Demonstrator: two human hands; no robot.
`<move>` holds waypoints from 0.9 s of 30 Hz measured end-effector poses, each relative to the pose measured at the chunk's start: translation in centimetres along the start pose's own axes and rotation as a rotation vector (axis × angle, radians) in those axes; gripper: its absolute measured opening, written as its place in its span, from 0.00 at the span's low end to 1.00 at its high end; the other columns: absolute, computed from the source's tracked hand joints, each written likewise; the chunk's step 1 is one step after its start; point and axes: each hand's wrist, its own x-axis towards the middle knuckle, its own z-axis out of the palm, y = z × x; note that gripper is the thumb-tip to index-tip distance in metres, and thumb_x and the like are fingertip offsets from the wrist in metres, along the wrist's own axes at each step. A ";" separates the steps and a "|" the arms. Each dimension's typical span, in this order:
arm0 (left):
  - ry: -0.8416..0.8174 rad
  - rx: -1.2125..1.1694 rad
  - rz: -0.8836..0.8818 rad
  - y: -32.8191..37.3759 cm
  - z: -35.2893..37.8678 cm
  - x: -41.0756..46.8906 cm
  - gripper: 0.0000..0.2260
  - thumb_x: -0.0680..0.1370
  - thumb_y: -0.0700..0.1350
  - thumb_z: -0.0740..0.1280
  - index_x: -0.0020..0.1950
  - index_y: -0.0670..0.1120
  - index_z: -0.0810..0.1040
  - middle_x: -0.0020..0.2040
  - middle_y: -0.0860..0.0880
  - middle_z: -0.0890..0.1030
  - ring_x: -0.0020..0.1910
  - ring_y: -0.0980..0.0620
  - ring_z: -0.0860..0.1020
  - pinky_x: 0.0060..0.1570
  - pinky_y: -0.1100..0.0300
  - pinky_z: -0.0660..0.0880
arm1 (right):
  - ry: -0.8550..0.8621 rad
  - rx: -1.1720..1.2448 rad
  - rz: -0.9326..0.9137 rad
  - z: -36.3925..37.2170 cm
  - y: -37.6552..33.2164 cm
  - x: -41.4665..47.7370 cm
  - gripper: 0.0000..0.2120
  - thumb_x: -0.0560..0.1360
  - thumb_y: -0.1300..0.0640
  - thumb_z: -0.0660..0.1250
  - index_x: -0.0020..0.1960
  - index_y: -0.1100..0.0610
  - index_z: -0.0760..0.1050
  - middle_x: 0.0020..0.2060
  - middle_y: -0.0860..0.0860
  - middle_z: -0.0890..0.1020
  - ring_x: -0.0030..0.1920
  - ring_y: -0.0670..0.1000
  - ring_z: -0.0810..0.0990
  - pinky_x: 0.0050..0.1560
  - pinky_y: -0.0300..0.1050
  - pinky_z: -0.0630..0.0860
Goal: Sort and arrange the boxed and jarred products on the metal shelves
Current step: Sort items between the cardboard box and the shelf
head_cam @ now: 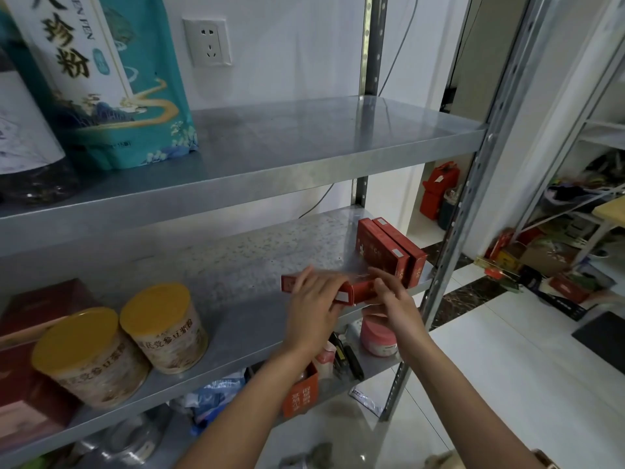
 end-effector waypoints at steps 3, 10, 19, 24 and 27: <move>-0.010 -0.090 -0.244 0.7 -1.4 1.0 0.14 0.68 0.45 0.78 0.51 0.48 0.79 0.45 0.53 0.82 0.52 0.55 0.71 0.62 0.59 0.66 | -0.020 0.013 -0.085 -0.8 -0.2 0.1 0.16 0.82 0.54 0.60 0.68 0.43 0.66 0.46 0.55 0.82 0.43 0.49 0.82 0.42 0.38 0.80; -0.059 -0.815 -0.728 2.4 -4.6 3.0 0.12 0.69 0.41 0.78 0.45 0.54 0.79 0.42 0.61 0.84 0.43 0.63 0.81 0.45 0.63 0.78 | -0.160 -0.129 -0.014 -1.6 1.5 -0.2 0.30 0.68 0.45 0.72 0.68 0.50 0.71 0.59 0.48 0.81 0.62 0.50 0.78 0.64 0.51 0.73; -0.100 -0.987 -0.704 2.6 -6.6 3.7 0.11 0.72 0.44 0.74 0.53 0.50 0.79 0.47 0.60 0.84 0.46 0.63 0.82 0.41 0.70 0.77 | -0.174 -0.026 -0.029 -2.9 0.6 0.2 0.25 0.66 0.54 0.78 0.60 0.53 0.76 0.53 0.49 0.85 0.53 0.48 0.84 0.45 0.38 0.80; 0.041 -0.944 -0.823 1.9 -6.3 3.3 0.08 0.72 0.42 0.74 0.49 0.46 0.80 0.46 0.51 0.85 0.47 0.54 0.83 0.45 0.65 0.78 | -0.145 -0.043 -0.033 -2.6 0.0 0.7 0.22 0.64 0.49 0.79 0.56 0.48 0.79 0.50 0.44 0.85 0.49 0.43 0.84 0.41 0.35 0.79; 0.173 -0.986 -0.912 1.7 -6.0 3.0 0.06 0.73 0.38 0.73 0.47 0.45 0.79 0.42 0.49 0.84 0.45 0.52 0.81 0.46 0.63 0.77 | -0.092 0.157 0.048 -1.9 0.5 0.8 0.20 0.66 0.52 0.73 0.58 0.49 0.78 0.50 0.47 0.85 0.50 0.46 0.83 0.45 0.43 0.80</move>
